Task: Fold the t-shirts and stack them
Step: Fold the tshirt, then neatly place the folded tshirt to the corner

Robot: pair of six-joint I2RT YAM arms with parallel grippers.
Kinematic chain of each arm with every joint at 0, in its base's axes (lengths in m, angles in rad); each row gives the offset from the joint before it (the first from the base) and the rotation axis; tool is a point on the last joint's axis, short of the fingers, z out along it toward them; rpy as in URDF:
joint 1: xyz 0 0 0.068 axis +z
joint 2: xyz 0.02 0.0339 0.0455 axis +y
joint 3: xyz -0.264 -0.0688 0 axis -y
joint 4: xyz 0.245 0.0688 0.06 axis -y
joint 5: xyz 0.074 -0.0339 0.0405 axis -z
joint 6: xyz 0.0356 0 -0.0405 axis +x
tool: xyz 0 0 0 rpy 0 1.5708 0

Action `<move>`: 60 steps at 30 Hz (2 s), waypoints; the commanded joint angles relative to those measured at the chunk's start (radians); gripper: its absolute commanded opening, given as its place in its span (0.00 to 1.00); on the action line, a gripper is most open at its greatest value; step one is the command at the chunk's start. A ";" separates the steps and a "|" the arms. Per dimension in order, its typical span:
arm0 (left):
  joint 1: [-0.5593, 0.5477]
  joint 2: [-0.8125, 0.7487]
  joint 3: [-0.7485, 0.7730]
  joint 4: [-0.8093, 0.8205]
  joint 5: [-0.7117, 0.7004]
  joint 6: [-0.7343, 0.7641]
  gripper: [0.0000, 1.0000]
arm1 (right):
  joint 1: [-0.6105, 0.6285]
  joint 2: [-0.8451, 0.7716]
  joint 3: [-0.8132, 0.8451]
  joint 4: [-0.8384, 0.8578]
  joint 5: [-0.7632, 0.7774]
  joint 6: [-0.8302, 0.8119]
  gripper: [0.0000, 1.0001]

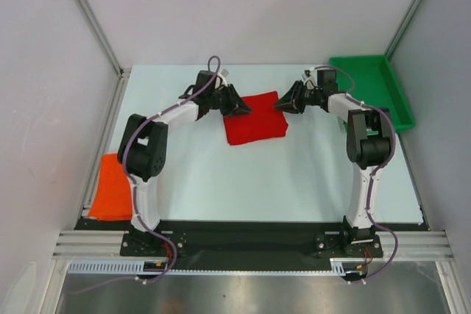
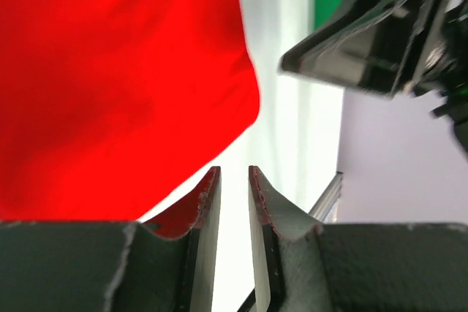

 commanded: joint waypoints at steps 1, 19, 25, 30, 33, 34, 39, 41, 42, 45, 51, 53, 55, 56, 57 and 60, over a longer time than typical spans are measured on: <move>-0.029 0.084 0.022 0.142 0.077 -0.085 0.26 | 0.021 -0.008 -0.096 0.086 -0.022 0.047 0.30; 0.028 0.067 0.095 -0.057 0.103 0.159 0.27 | -0.060 -0.071 -0.168 0.017 -0.076 -0.056 0.29; -0.006 0.098 0.100 0.069 0.174 0.014 0.27 | -0.013 -0.062 -0.214 0.091 -0.051 -0.006 0.29; 0.011 0.130 -0.029 0.208 0.177 -0.042 0.25 | -0.033 0.049 -0.277 0.214 -0.041 0.007 0.29; 0.057 0.130 -0.113 0.227 0.197 -0.013 0.26 | -0.060 0.092 -0.271 0.211 -0.042 -0.012 0.29; 0.068 0.130 -0.128 0.222 0.203 0.025 0.25 | -0.069 0.099 -0.267 0.193 -0.044 -0.025 0.29; 0.155 0.126 -0.129 0.011 0.154 0.254 0.26 | -0.089 0.054 -0.218 0.029 -0.033 -0.103 0.29; 0.178 0.095 -0.126 -0.017 0.152 0.276 0.26 | -0.089 0.021 -0.193 -0.008 -0.031 -0.129 0.29; 0.180 0.083 -0.121 -0.024 0.151 0.285 0.26 | -0.089 -0.009 -0.185 -0.019 -0.033 -0.132 0.29; 0.183 0.043 -0.083 -0.046 0.146 0.287 0.26 | -0.086 -0.043 -0.137 -0.027 -0.034 -0.106 0.29; 0.181 0.040 -0.037 0.072 0.169 0.153 0.26 | -0.056 0.052 0.035 0.077 -0.047 0.055 0.30; 0.183 0.064 -0.006 0.136 0.185 0.086 0.26 | -0.027 0.140 0.147 0.122 -0.047 0.096 0.30; 0.183 0.109 0.012 0.187 0.188 0.005 0.26 | -0.013 0.212 0.238 0.132 -0.033 0.148 0.31; 0.181 0.130 0.019 0.265 0.189 -0.029 0.26 | -0.005 0.272 0.309 0.160 -0.027 0.173 0.31; 0.183 0.150 0.028 0.291 0.183 -0.081 0.26 | 0.003 0.308 0.344 0.177 -0.015 0.200 0.31; 0.185 0.256 0.106 0.318 0.171 -0.135 0.26 | 0.010 0.409 0.422 0.296 0.010 0.348 0.31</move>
